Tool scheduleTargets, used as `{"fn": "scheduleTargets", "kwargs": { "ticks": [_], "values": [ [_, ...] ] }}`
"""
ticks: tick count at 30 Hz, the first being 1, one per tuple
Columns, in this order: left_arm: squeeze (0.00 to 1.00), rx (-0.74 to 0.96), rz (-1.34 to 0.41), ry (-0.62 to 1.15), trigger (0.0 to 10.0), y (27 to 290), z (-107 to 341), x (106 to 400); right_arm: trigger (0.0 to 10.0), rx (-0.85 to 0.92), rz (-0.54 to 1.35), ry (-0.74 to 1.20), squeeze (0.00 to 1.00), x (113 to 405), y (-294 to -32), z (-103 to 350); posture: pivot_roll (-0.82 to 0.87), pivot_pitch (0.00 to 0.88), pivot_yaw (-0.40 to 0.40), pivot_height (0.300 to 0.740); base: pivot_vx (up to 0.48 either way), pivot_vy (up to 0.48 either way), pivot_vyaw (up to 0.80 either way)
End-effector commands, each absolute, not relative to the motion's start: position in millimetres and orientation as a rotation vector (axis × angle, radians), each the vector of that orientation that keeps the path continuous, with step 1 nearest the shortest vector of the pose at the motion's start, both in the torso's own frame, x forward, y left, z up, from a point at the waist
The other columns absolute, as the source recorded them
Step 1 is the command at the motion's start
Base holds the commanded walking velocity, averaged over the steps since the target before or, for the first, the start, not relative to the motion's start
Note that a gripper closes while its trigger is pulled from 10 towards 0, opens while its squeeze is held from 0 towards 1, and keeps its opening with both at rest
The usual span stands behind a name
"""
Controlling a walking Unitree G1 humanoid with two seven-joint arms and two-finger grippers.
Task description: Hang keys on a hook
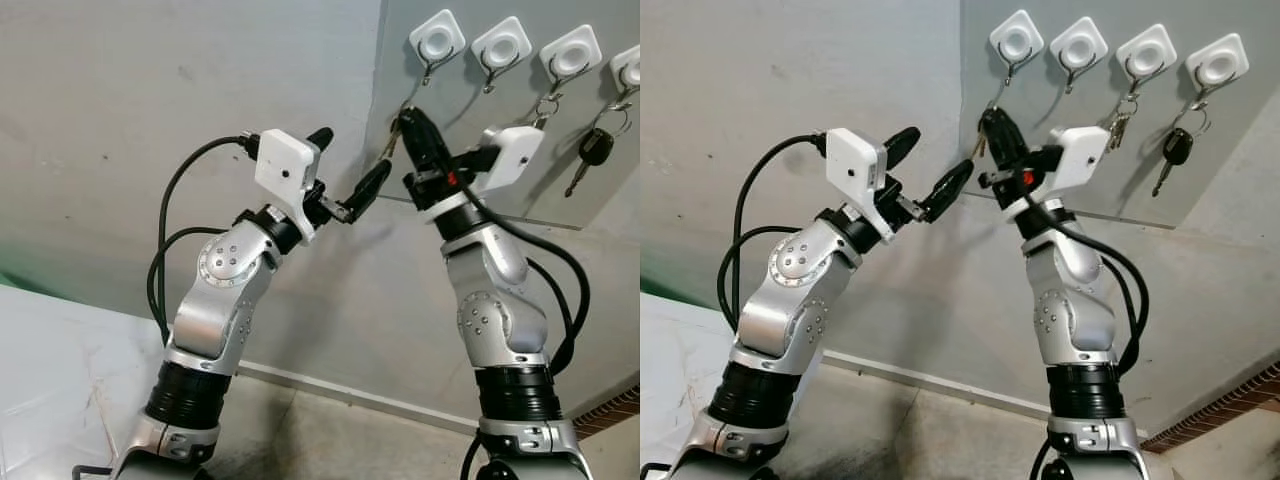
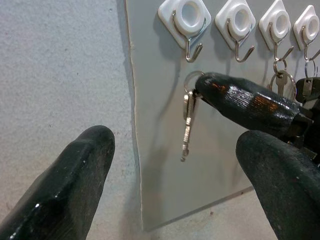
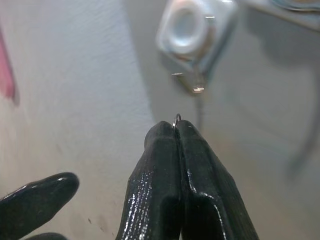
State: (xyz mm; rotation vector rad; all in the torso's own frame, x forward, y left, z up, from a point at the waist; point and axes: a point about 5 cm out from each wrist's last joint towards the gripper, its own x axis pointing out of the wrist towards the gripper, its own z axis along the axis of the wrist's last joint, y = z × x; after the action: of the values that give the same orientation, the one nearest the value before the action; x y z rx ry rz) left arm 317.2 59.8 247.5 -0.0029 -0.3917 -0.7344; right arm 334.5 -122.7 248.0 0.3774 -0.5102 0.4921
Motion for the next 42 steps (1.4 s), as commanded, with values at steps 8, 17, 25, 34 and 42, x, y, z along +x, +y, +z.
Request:
{"fn": "scheduleTargets", "kwargs": {
  "ticks": [8, 17, 25, 34, 42],
  "values": [
    [0.0, 0.008, -0.758, -0.425, 10.0, 56.2, 259.8, 314.3, 10.0, 0.486, 0.547, -0.543, 0.0, 335.2, -122.7, 263.1, 0.15, 0.091, 0.022, 0.74, 0.0, 0.0, 0.0],
    [0.0, 0.008, -0.76, -0.425, 10.0, 56.4, 261.0, 313.9, 10.0, 0.522, 0.584, -0.569, 0.0, 337.5, -118.5, 274.4, 0.15, 0.092, 0.023, 0.74, 0.0, 0.0, 0.0],
    [0.0, 0.007, -0.76, -0.424, 10.0, 56.4, 261.8, 313.9, 10.0, 0.53, 0.588, -0.577, 0.0, 339.0, -118.8, 277.8, 0.15, 0.093, 0.027, 0.74, 0.0, 0.0, 0.0],
    [0.0, 0.003, -0.763, -0.42, 10.0, 56.2, 261.4, 314.2, 10.0, 0.476, 0.613, -0.503, 0.0, 337.8, -116.6, 261.1, 0.15, 0.094, 0.028, 0.74, 0.0, 0.0, 0.0],
    [0.0, 0.002, -0.766, -0.42, 10.0, 55.1, 260.8, 313.3, 10.0, 0.486, 0.666, -0.537, 0.0, 331.6, -111.1, 267.1, 0.15, 0.097, 0.03, 0.74, 0.0, 0.0, 0.0]
  ]
}}
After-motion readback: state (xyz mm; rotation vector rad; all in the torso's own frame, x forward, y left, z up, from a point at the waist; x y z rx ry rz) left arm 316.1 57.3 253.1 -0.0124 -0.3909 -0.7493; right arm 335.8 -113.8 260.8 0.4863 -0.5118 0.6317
